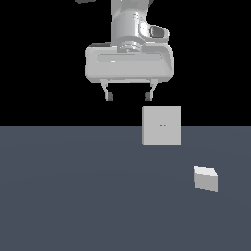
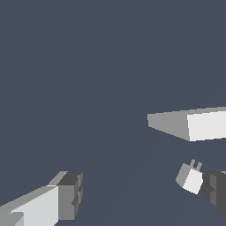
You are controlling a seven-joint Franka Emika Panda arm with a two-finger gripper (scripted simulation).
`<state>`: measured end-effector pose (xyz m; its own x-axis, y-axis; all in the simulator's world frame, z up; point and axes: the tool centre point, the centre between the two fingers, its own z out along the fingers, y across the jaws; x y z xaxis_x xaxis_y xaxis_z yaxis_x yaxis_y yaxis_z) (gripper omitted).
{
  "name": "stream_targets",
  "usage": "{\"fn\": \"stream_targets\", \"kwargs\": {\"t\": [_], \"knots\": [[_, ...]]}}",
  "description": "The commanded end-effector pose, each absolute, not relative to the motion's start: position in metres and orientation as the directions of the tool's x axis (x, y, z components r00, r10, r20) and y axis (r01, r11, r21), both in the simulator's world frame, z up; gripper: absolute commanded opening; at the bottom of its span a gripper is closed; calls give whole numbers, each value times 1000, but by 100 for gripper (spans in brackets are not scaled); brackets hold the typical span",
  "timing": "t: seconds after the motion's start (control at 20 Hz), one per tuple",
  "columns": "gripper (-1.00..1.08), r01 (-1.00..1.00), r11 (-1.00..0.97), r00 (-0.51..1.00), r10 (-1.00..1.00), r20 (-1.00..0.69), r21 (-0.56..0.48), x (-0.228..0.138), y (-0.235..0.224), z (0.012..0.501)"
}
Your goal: Plug the charger into the wall socket.
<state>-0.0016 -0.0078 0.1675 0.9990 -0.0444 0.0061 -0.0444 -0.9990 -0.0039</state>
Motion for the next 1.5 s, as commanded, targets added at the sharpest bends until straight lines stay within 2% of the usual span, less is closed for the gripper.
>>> {"fn": "stream_targets", "kwargs": {"t": [0.0,0.6,1.45], "knots": [[100,-44,-999,999,-44,6,-4,-2,-8,168],[100,-110,-994,993,-110,38,2,-13,-29,152],[100,-364,-932,919,-357,168,8,-66,-108,89]]}}
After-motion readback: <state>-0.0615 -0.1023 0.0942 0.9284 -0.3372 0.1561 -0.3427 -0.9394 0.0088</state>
